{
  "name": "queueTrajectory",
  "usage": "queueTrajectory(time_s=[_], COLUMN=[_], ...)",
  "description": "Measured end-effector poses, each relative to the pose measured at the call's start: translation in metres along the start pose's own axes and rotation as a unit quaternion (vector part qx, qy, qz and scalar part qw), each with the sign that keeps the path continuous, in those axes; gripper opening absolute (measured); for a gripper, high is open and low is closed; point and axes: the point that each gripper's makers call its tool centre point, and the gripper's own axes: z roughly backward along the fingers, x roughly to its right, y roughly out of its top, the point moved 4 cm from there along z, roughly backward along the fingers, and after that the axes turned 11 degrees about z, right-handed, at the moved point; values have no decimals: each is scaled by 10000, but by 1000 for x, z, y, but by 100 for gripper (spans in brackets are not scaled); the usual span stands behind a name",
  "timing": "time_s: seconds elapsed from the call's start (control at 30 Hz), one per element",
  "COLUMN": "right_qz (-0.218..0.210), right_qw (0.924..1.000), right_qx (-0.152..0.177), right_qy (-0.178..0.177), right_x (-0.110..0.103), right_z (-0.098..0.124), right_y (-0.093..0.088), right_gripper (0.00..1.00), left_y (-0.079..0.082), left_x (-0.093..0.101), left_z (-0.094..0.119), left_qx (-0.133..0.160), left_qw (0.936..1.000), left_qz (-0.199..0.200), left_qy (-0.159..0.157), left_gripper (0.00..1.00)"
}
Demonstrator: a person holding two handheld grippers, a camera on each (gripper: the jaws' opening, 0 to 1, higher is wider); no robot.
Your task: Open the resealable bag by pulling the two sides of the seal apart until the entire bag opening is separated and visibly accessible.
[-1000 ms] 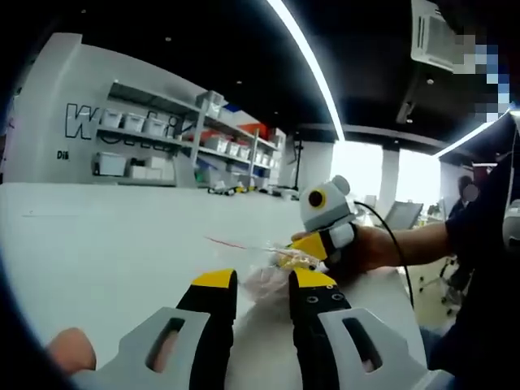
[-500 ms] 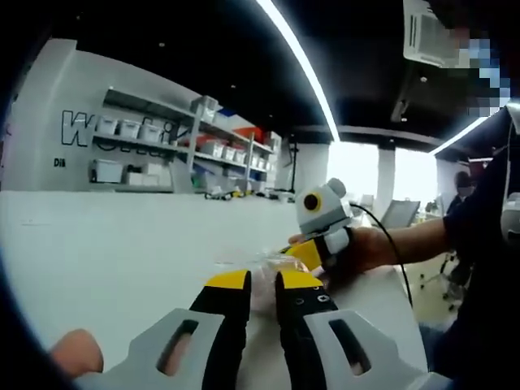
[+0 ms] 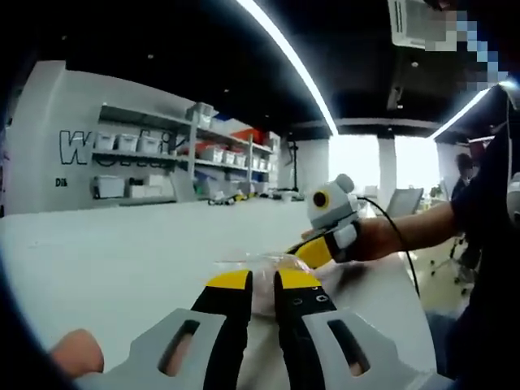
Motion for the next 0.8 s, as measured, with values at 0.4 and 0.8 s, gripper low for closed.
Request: queueTrajectory(time_s=[0.4, 0.8], right_qz=[652, 1221], right_qw=[9958, 9848], right_qx=[-582, -1153], right_qy=[-277, -435], right_x=[-8, -15], right_z=[9, -14], right_y=[17, 63], right_gripper=[16, 23], left_y=[1, 5], left_x=[7, 12], left_z=[-2, -2], left_qx=[-30, -8], left_qw=[9992, 9969], left_qz=[-385, -764], left_qy=[79, 160], left_gripper=[11, 11])
